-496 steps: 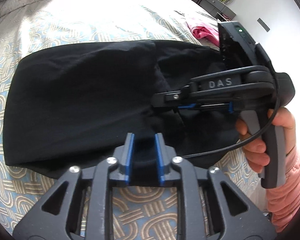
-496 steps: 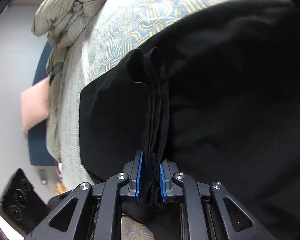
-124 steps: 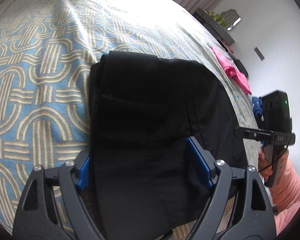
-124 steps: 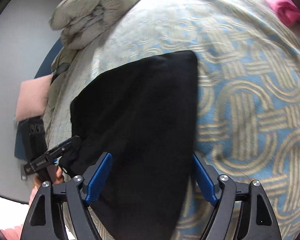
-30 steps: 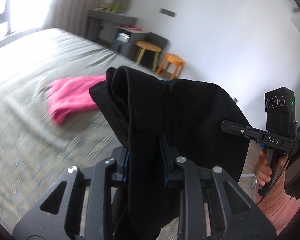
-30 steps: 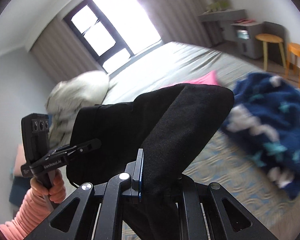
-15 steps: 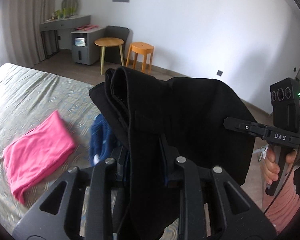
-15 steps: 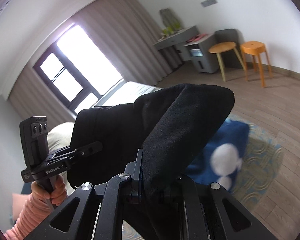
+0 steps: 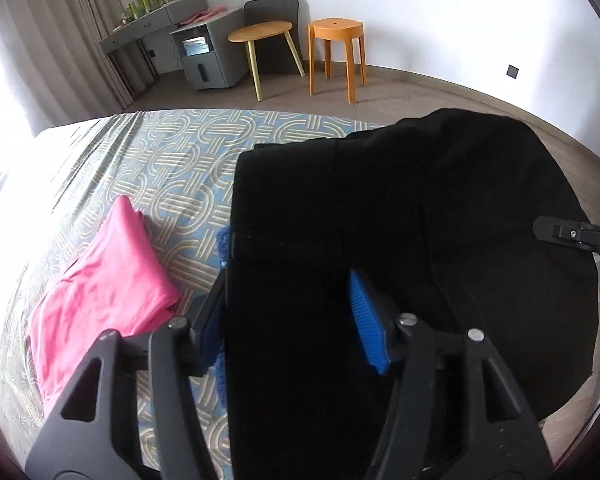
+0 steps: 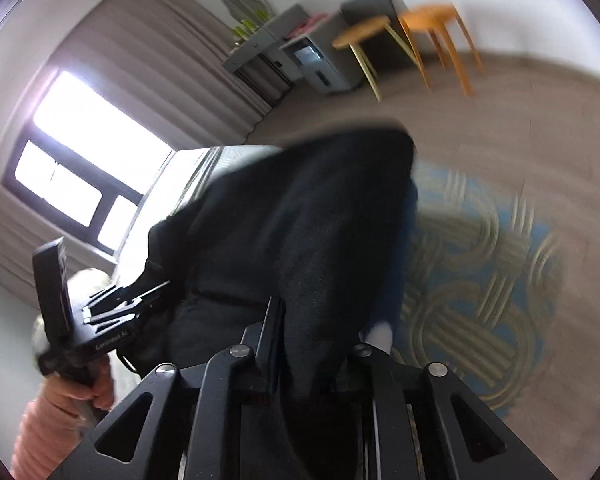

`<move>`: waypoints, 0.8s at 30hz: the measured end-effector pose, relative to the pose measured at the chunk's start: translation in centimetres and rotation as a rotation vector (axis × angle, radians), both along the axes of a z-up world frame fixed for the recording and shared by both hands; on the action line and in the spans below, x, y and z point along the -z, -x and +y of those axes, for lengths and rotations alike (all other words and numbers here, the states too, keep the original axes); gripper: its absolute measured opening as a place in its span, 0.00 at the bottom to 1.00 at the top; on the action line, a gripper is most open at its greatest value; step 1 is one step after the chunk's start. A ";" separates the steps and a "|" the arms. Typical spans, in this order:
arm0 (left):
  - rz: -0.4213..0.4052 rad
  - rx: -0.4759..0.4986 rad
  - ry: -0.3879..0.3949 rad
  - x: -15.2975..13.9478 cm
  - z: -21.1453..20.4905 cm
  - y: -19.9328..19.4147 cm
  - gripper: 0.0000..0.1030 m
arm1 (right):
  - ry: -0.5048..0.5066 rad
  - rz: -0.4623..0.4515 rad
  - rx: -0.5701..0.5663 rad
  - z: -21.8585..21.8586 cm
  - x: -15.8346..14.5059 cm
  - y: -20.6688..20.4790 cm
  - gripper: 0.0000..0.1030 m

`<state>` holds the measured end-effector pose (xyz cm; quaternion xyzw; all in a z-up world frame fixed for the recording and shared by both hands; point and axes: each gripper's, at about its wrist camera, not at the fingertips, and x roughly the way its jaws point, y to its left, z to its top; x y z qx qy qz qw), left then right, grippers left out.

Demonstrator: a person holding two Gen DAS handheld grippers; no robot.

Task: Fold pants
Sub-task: 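Lift the trousers with both grippers and carry them onto the navy star blanket, then open both grippers to set the trousers on the navy blanket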

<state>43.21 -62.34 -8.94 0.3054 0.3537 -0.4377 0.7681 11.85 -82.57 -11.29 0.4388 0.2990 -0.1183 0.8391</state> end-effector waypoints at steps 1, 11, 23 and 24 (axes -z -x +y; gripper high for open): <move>0.004 0.004 -0.001 0.0 0.0 -0.1 0.59 | 0.010 -0.009 -0.005 0.0 0.0 0.2 0.16; 0.005 -0.018 0.017 0.5 0.4 -1.0 0.65 | 0.099 0.036 -0.008 1.3 -1.0 -0.2 0.23; -0.033 -0.050 0.028 -1.0 1.3 0.1 0.65 | 0.145 0.160 0.100 2.5 -3.5 3.8 0.47; -0.034 -0.055 0.030 -1.3 1.8 0.3 0.65 | 0.156 0.163 0.107 2.8 -3.8 4.1 0.47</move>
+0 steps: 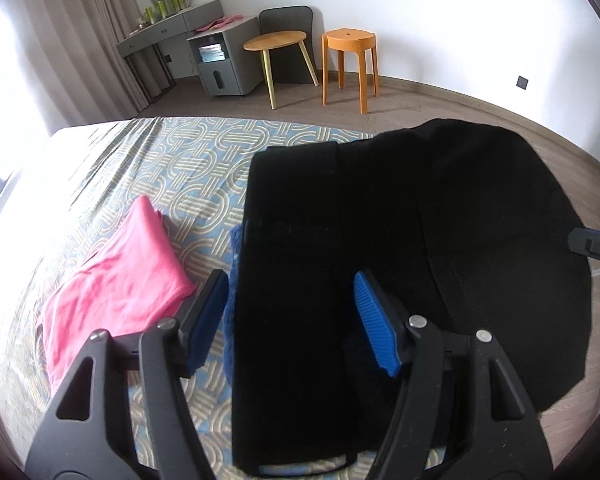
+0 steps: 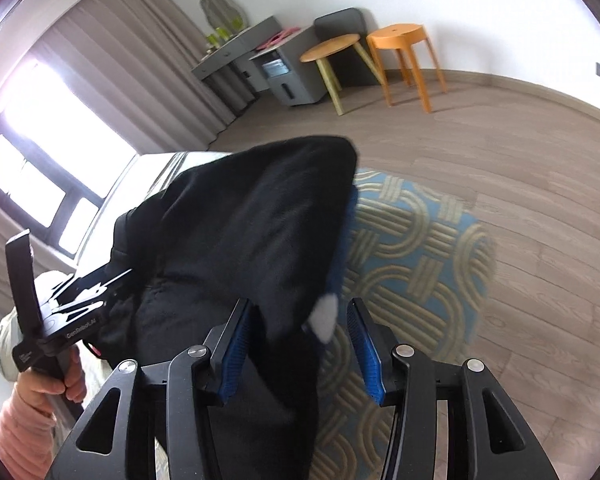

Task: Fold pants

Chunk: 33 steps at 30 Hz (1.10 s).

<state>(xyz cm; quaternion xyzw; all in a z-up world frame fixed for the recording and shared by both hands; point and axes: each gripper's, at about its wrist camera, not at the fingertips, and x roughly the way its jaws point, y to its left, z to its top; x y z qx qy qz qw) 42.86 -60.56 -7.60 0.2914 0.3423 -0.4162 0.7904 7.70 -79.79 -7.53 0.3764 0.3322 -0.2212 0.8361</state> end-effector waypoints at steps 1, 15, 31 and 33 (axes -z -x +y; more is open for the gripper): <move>-0.008 -0.005 0.007 -0.5 0.6 0.4 0.65 | 0.025 0.005 0.008 0.5 -0.6 0.6 0.47; -0.020 -0.022 0.303 -9.1 11.8 8.6 0.80 | 0.473 0.018 0.097 13.3 -10.6 4.1 0.67; -0.133 -0.062 0.465 -11.4 24.7 15.8 0.99 | 0.574 0.022 0.134 24.3 -14.7 7.7 0.87; -0.144 -0.054 0.463 -11.4 25.4 16.6 0.99 | 0.539 0.024 0.161 24.9 -14.5 8.4 0.87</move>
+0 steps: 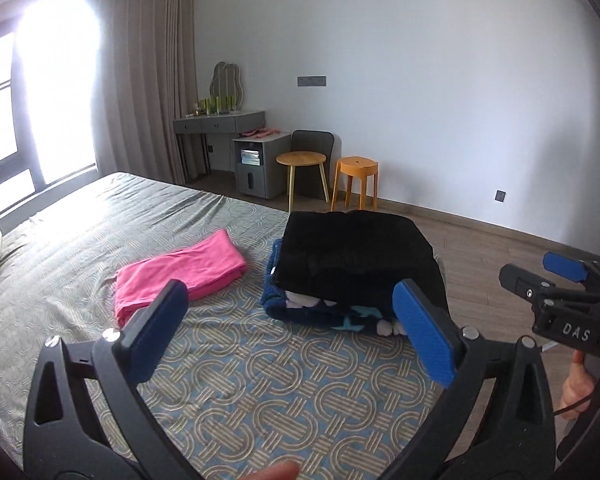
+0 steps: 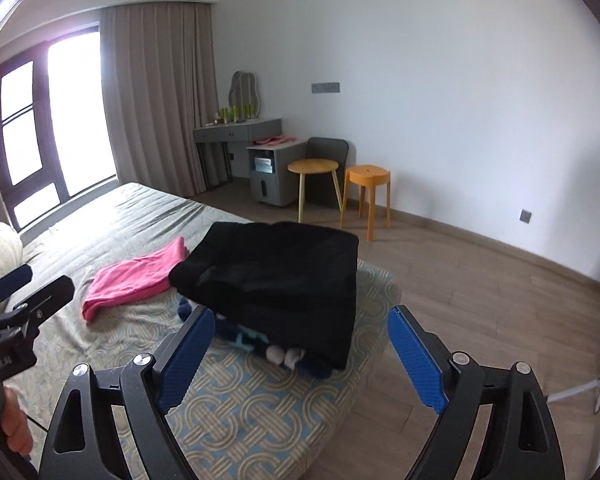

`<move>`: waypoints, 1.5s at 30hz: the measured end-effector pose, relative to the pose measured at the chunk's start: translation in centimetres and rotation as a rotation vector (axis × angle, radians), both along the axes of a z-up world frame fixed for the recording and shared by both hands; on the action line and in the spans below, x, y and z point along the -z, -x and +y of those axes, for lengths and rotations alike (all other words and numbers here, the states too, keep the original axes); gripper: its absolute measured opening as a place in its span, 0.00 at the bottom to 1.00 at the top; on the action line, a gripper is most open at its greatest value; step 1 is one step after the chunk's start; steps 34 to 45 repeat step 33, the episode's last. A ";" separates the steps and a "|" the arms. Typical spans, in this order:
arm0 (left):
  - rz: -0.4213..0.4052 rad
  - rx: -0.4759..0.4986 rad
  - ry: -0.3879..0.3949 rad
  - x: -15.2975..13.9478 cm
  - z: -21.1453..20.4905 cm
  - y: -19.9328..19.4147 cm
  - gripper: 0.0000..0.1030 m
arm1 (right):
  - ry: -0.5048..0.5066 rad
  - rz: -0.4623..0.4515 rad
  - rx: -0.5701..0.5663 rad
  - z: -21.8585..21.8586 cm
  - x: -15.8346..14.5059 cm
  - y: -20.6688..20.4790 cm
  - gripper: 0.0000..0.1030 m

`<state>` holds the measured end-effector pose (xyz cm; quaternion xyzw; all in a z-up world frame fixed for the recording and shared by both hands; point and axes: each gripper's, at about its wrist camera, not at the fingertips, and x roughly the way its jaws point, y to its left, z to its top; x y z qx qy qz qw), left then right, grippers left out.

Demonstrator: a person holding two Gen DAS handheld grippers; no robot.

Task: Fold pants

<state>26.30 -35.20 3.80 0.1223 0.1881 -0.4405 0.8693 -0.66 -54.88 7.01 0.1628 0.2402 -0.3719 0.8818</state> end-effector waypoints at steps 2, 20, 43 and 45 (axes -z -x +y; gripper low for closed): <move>-0.001 0.003 -0.004 0.1 0.5 0.6 0.99 | -0.022 0.002 0.013 0.3 0.0 0.4 0.87; -0.038 -0.011 -0.030 1.4 2.6 3.8 0.99 | -0.042 0.017 -0.008 3.6 -0.2 1.7 0.88; -0.027 -0.044 -0.059 2.1 2.5 3.1 0.99 | -0.055 0.023 -0.025 3.8 0.1 1.0 0.88; -0.027 -0.044 -0.059 2.1 2.5 3.1 0.99 | -0.055 0.023 -0.025 3.8 0.1 1.0 0.88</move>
